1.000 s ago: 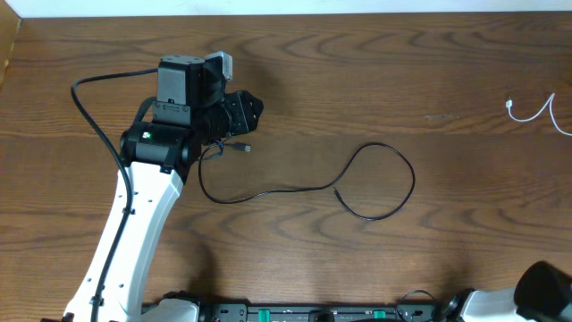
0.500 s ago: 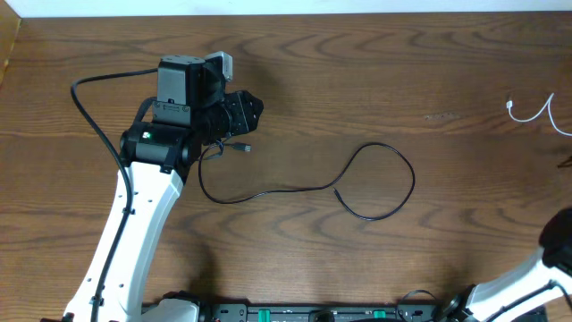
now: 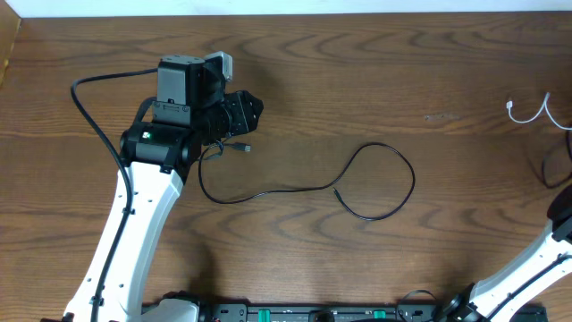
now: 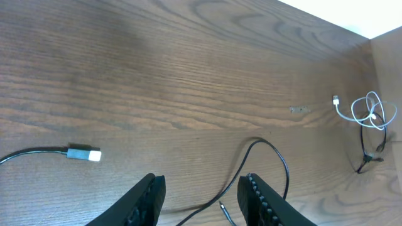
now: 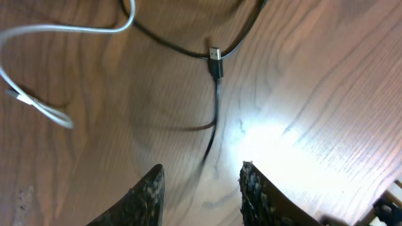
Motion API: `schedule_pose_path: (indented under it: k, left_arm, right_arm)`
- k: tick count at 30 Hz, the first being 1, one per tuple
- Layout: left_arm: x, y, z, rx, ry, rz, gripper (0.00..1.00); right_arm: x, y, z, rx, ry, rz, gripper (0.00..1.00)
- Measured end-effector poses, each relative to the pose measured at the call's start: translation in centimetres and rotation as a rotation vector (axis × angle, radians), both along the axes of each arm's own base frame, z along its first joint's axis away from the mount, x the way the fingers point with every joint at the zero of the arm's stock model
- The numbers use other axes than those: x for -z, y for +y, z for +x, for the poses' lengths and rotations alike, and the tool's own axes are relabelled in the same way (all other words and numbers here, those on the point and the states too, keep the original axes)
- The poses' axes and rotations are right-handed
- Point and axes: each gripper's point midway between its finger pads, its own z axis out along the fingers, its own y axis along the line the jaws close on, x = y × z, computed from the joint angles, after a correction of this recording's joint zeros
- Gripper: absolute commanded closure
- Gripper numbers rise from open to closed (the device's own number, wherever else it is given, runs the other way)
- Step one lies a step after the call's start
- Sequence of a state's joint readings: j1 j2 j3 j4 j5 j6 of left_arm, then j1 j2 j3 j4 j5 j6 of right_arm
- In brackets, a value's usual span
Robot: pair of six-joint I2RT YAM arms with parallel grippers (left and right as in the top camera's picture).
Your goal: Untangle cables
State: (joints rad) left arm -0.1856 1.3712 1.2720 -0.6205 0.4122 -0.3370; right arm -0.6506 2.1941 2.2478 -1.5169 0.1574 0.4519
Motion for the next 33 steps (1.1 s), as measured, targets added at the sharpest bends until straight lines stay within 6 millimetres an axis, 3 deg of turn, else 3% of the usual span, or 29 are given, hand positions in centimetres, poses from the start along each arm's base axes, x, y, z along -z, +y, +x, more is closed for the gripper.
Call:
schedule_pose_path:
  k: [4, 8, 11, 15, 19, 24, 33]
  left_arm:
    - [0.0, 0.0, 0.0, 0.003, -0.003, 0.003, 0.57]
    - [0.0, 0.0, 0.0, 0.007, -0.005, 0.005, 0.58]
    - [-0.1, 0.0, 0.1, 0.027, -0.025, 0.023, 0.58]
    - [-0.5, 0.6, 0.6, 0.026, -0.057, 0.034, 0.58]
    - [-1.1, 2.6, 0.9, -0.024, -0.072, 0.04, 0.58]
    - [-0.9, 5.5, -0.9, -0.109, -0.015, 0.079, 0.58]
    - [0.2, 11.5, -1.5, -0.317, 0.076, 0.078, 0.57]
  right_arm:
    - [-0.1, 0.9, -0.5, -0.01, 0.013, 0.038, 0.61]
    - [-1.2, 2.5, 0.3, -0.099, -0.059, 0.105, 0.45]
    - [-3.2, 5.1, 1.8, -0.268, -0.18, 0.184, 0.35]
    - [-7.3, 12.4, 4.3, -0.624, -0.362, 0.297, 0.29]
    - [-8.4, 19.6, 6.4, -0.889, -0.405, 0.348, 0.3]
    - [-7.9, 30.0, 8.2, -1.211, -0.397, 0.392, 0.28]
    - [-4.6, 44.7, 8.3, -1.741, -0.397, 0.347, 0.3]
